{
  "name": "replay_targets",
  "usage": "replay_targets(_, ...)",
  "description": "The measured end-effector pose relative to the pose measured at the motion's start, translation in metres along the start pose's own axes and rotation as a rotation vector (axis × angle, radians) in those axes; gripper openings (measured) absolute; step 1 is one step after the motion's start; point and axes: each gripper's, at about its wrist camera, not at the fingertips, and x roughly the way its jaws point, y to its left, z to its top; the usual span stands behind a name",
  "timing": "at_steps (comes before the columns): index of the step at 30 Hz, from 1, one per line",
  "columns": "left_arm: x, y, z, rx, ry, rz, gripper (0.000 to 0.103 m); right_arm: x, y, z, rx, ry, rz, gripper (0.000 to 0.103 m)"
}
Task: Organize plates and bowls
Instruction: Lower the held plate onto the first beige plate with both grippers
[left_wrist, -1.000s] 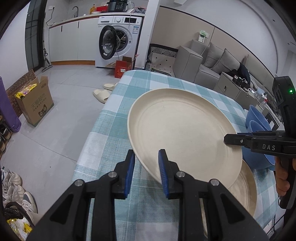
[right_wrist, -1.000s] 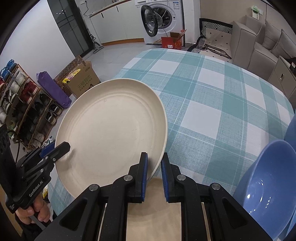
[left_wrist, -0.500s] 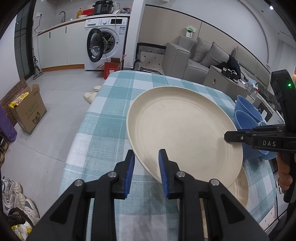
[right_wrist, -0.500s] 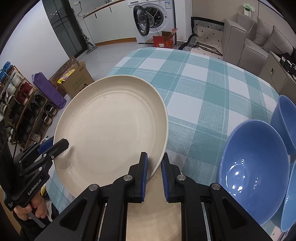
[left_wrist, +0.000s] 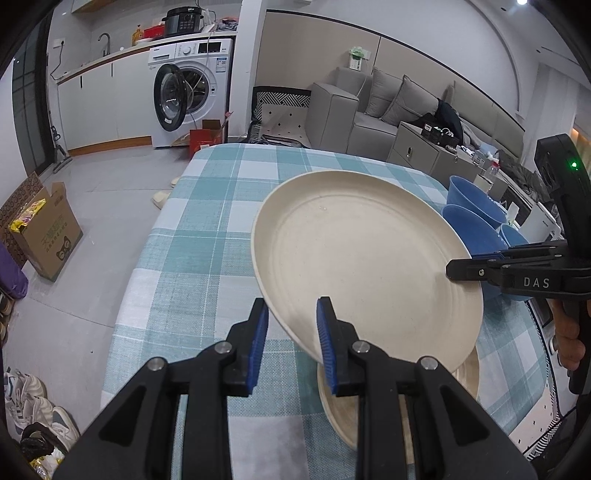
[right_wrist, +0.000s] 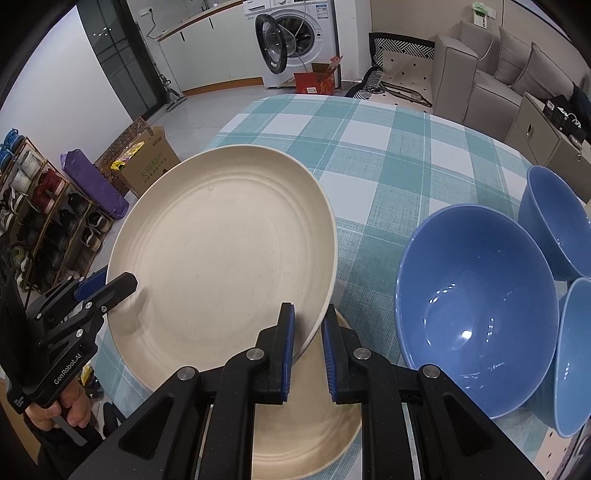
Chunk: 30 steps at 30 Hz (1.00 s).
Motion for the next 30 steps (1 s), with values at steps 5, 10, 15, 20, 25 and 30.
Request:
replay_targets(5, -0.003, -0.005, -0.004, 0.011, 0.006, -0.011, 0.025, -0.004, -0.004, -0.008, 0.004, 0.003, 0.004, 0.015)
replay_targets(10, -0.002, -0.014, -0.010, 0.034, 0.024, -0.008, 0.025, -0.005, -0.010, -0.020, 0.011, 0.006, -0.002, 0.015)
replay_targets(15, -0.002, -0.022, -0.015, 0.051, 0.036, -0.017, 0.025, -0.008, -0.016, -0.031, 0.019, 0.009, -0.007, 0.015)
replay_targets(20, -0.006, -0.029, -0.020, 0.068, 0.033, -0.013, 0.025, -0.012, -0.019, -0.042, 0.022, 0.006, -0.004, 0.015)
replay_targets(25, -0.005, -0.034, -0.027, 0.079, 0.042, -0.007, 0.025, -0.011, -0.021, -0.052, 0.025, 0.013, -0.001, 0.015)
replay_targets(30, -0.004, -0.039, -0.033, 0.092, 0.053, -0.010, 0.025, -0.008, -0.023, -0.063, 0.027, 0.022, -0.004, 0.015)
